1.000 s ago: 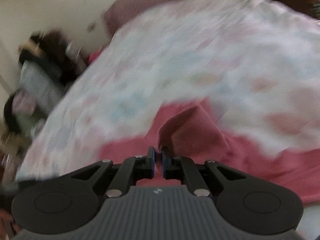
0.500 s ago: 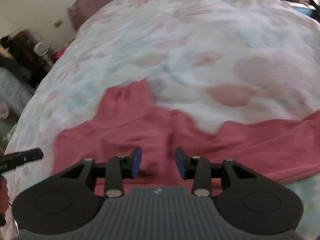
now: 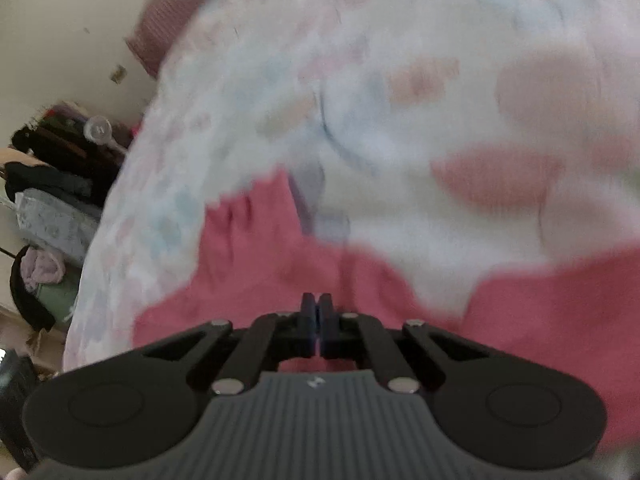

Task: Fold small clothes

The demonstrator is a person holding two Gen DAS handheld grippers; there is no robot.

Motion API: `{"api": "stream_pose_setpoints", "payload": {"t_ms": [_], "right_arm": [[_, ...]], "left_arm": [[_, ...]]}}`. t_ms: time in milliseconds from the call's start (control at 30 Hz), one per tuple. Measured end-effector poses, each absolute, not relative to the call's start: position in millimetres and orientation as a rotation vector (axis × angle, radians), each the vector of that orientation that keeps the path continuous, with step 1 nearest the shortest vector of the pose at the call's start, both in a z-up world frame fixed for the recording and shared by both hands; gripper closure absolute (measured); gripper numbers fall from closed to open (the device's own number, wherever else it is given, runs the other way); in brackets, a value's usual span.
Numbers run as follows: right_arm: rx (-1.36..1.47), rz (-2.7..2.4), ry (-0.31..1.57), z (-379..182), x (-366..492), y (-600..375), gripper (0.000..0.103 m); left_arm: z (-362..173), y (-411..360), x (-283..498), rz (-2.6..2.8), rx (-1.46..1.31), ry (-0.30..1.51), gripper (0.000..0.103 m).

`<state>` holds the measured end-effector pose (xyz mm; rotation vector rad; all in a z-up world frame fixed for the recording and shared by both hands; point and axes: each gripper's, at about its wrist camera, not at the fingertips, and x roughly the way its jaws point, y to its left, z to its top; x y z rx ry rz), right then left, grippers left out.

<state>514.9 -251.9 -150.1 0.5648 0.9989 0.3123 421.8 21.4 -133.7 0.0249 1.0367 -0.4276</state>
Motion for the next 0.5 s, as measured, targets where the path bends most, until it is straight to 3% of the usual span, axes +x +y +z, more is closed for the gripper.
{"api": "stream_pose_setpoints", "payload": {"t_ms": [167,300,500], "right_arm": [[0.53,0.323,0.977,-141.3,527.2,-258.8,0.103],[0.47,0.348,0.995,-129.1,503.2,-258.9,0.091],[0.437,0.333,1.046,-124.7,457.1,-254.5,0.087]], "left_arm": [[-129.3,21.3,422.5,-0.42,0.022,1.044,0.069],[-103.5,21.1,423.7,-0.455,0.031,1.015,0.069],[-72.0,-16.8,451.5,-0.552,0.188,1.029,0.069]]}}
